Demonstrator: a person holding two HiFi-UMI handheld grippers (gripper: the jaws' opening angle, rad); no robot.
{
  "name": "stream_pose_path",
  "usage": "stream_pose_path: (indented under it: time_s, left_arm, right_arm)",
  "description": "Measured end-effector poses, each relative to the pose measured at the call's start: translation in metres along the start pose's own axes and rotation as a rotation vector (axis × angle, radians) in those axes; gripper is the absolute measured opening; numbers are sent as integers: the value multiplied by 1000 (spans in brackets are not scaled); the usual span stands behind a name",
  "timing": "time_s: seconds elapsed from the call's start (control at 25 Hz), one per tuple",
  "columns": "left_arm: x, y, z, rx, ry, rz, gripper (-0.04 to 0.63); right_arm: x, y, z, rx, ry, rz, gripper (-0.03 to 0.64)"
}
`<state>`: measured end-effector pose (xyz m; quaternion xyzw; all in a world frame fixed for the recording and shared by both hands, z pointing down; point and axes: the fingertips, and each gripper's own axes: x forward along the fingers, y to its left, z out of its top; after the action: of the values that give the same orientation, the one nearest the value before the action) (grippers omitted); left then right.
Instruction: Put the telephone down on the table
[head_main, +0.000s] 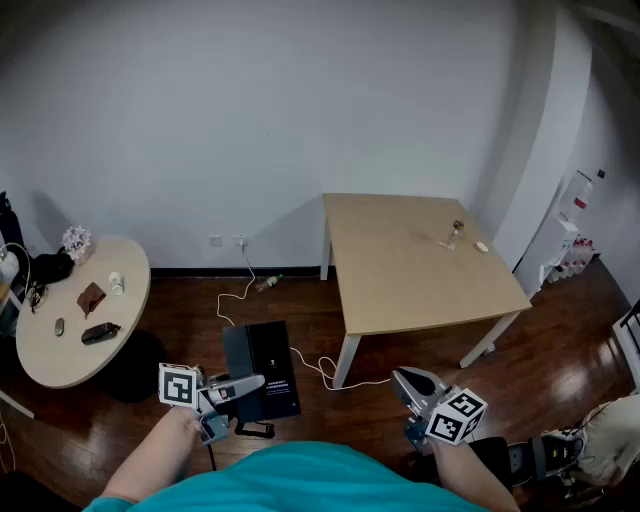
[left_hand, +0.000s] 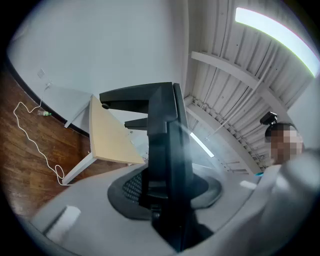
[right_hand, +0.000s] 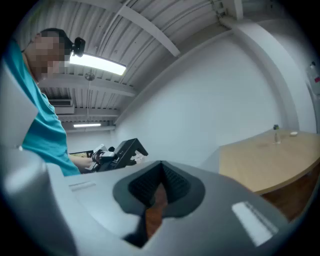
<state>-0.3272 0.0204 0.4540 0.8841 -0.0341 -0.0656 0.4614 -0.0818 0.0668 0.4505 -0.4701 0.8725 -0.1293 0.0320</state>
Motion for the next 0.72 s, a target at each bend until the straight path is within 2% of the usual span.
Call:
stream_pose_path:
  time_s: [0.2,0.36,0.52,0.72]
  left_arm:
    - [35,1,-12,5,0,37,175]
    - [72,-6,-20,-23,-4,-12,175]
    - [96,4,-21,-58,28,-15,175]
    - [114,30,1,-74,56,-47,175]
  right_arm:
    - [-33,-25,6,-9,7,-11,0]
    - [-52,-47,6,-11,18,-27,0]
    - [-58,-66,6,1,18,-50,0]
    - [-42,-89,7,11,19,-91,0]
